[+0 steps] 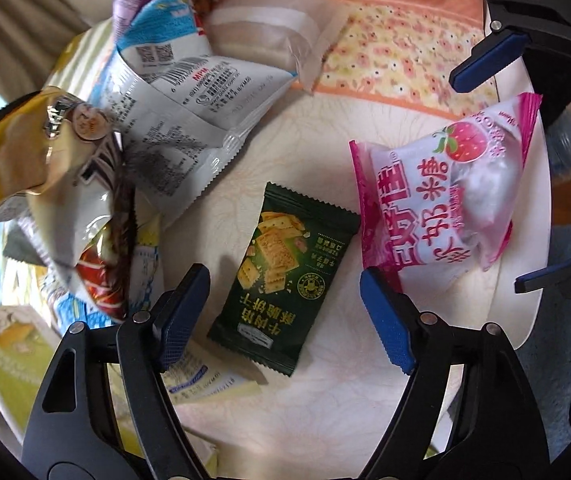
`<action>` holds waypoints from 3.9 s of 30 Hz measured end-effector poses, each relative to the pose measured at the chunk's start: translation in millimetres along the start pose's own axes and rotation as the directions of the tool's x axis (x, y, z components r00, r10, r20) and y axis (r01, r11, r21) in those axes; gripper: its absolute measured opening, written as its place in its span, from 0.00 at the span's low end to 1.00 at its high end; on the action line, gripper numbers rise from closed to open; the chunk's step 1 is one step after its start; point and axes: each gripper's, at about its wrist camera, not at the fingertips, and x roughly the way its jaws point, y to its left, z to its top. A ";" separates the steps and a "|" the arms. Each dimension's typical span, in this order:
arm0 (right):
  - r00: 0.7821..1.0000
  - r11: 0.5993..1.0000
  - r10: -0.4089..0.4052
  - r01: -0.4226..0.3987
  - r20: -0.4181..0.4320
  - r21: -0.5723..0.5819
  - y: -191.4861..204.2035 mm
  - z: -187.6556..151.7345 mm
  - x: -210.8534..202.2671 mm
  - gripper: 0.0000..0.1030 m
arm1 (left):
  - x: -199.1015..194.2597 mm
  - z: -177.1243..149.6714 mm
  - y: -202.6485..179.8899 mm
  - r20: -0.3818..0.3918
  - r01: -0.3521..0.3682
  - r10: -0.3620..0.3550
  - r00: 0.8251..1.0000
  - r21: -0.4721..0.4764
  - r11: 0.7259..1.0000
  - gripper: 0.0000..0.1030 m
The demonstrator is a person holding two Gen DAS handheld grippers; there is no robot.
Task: Organize snacks
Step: 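Grasp green cracker packet with left tool while right tool grasps pink candy bag, then carry both packets over the yellow box and release them inside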
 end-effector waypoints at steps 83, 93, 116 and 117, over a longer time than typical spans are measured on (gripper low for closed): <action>0.964 0.939 0.102 -0.011 0.247 -0.345 200.4 202.2 -67.5 0.47 | -209.7 -287.5 138.7 0.058 -0.083 0.320 0.946 -0.909 0.409 0.40; 0.978 0.994 0.035 -0.014 0.204 -0.106 230.2 223.6 -21.6 0.47 | -167.0 -339.0 182.9 0.107 0.018 0.248 0.963 -0.942 0.335 0.40; 0.976 0.994 0.092 -0.077 0.196 -0.083 232.9 233.2 19.2 0.51 | -187.6 -366.0 161.3 -0.032 -0.115 0.419 0.907 -0.978 0.174 1.00; 0.974 0.993 0.099 -0.084 0.203 -0.080 233.5 232.7 19.3 0.56 | -189.9 -368.1 161.2 -0.029 -0.110 0.425 0.905 -0.980 0.169 1.00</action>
